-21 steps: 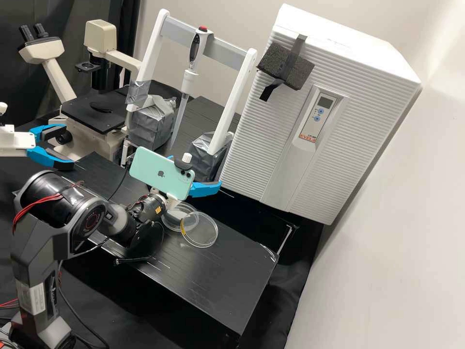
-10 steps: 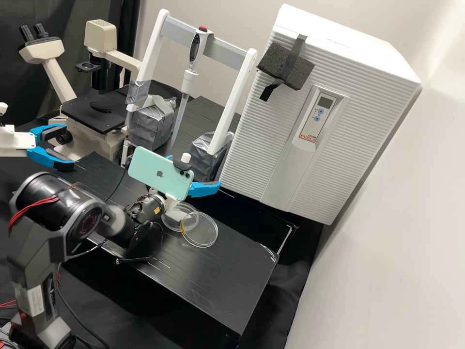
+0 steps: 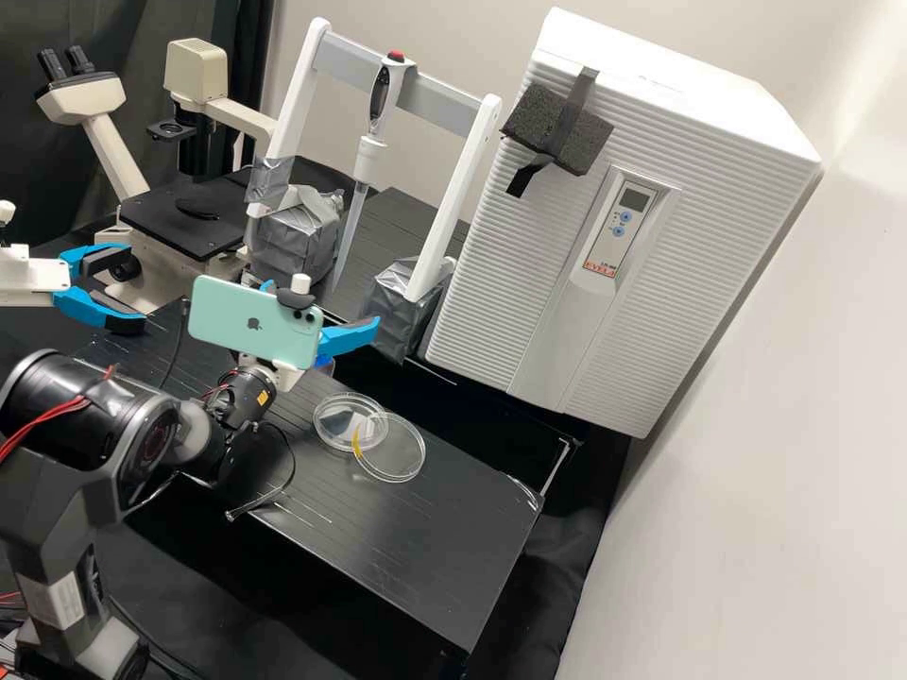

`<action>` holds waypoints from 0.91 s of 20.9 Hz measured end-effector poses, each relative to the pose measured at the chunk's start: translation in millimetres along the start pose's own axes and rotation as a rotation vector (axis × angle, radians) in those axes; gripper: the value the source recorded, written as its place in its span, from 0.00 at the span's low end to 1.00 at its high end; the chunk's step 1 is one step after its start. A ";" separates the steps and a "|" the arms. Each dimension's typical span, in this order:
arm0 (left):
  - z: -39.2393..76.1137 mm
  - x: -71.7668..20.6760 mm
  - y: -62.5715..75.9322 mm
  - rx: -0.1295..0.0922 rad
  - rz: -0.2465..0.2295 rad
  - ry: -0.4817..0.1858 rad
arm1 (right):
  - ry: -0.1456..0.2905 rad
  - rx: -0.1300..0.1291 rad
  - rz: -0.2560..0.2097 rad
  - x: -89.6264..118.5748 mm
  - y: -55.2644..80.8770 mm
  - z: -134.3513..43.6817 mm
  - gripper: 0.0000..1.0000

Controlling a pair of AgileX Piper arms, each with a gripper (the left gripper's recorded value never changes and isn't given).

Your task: Open the bottle

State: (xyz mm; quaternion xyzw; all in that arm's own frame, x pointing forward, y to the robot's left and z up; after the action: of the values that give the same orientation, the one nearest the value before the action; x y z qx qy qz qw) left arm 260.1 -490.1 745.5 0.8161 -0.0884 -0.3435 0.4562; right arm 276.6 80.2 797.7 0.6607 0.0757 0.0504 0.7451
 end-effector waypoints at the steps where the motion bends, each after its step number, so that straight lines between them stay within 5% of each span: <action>1: 0.0 0.0 0.0 0.000 0.000 0.000 | -0.006 -0.027 -0.015 1.1 -5.6 -0.1 1.00; 2: 0.0 0.0 0.0 0.000 0.000 0.000 | -0.019 -0.059 -0.026 2.1 -10.0 1.8 1.00; 5: 0.5 0.2 -0.1 0.000 0.000 -0.002 | -0.043 -0.092 -0.043 3.9 -16.2 6.4 1.00; 12: 0.5 0.2 -0.1 0.000 0.000 -0.002 | -0.052 -0.077 -0.044 8.2 -20.3 5.2 1.00; 13: 0.5 0.2 -0.1 0.000 0.000 -0.002 | -0.048 -0.077 -0.045 8.7 -21.0 3.9 0.00; 19: 0.5 0.2 -0.1 0.000 0.000 -0.002 | -0.046 -0.100 -0.053 13.0 -24.3 3.9 0.00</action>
State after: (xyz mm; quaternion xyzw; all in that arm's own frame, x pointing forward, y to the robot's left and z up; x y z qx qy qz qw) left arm 259.9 -490.5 745.2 0.8158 -0.0887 -0.3444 0.4560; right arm 289.5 75.7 773.5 0.6213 0.0738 0.0192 0.7799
